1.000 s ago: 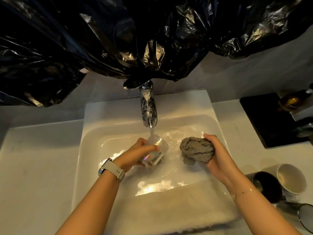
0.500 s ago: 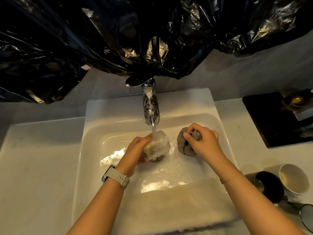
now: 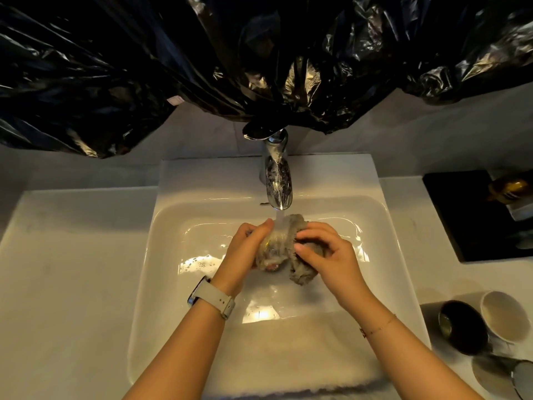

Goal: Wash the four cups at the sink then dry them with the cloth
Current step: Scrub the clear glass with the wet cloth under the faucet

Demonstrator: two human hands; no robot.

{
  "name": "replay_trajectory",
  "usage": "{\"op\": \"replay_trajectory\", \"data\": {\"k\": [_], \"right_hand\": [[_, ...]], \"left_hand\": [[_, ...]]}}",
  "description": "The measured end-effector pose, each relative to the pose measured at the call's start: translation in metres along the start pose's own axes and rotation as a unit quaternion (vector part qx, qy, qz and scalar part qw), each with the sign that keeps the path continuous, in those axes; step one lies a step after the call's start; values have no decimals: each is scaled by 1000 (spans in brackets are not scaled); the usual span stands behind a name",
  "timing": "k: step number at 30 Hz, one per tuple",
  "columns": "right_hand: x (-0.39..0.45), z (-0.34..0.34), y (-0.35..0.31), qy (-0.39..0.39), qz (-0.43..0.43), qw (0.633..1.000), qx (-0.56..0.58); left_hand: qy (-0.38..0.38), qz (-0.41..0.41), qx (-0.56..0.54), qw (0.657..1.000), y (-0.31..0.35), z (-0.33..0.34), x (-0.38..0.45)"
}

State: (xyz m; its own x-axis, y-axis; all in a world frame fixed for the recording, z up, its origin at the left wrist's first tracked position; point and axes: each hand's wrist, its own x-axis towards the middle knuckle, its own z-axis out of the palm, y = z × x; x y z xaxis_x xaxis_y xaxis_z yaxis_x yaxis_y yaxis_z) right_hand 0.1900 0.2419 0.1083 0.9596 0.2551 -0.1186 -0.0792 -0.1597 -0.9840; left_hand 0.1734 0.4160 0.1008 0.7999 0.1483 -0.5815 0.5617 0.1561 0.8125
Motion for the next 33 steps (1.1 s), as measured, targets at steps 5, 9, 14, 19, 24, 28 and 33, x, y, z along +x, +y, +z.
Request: {"op": "replay_trajectory", "data": {"k": [5, 9, 14, 19, 24, 28, 33], "right_hand": [[14, -1, -3, 41, 85, 989, -113], [19, -3, -2, -55, 39, 975, -212], [26, 1, -18, -144, 144, 979, 23], [33, -8, -17, -278, 137, 949, -53], [42, -4, -18, -274, 165, 947, -35], [43, 4, -17, -255, 190, 947, 47], [41, 13, -20, -234, 214, 934, 164]], "left_hand": [[-36, 0, 10, 999, 2, -4, -3], [-35, -4, 0, 999, 8, -8, -5], [-101, -107, -59, 987, 15, -6, -7], [-105, -145, -91, 980, 17, -11, -1], [-86, -121, -81, 986, 15, 1, 1], [-19, -62, -49, 997, 11, 9, 2], [72, 131, 51, 987, 1, 3, 2]]}}
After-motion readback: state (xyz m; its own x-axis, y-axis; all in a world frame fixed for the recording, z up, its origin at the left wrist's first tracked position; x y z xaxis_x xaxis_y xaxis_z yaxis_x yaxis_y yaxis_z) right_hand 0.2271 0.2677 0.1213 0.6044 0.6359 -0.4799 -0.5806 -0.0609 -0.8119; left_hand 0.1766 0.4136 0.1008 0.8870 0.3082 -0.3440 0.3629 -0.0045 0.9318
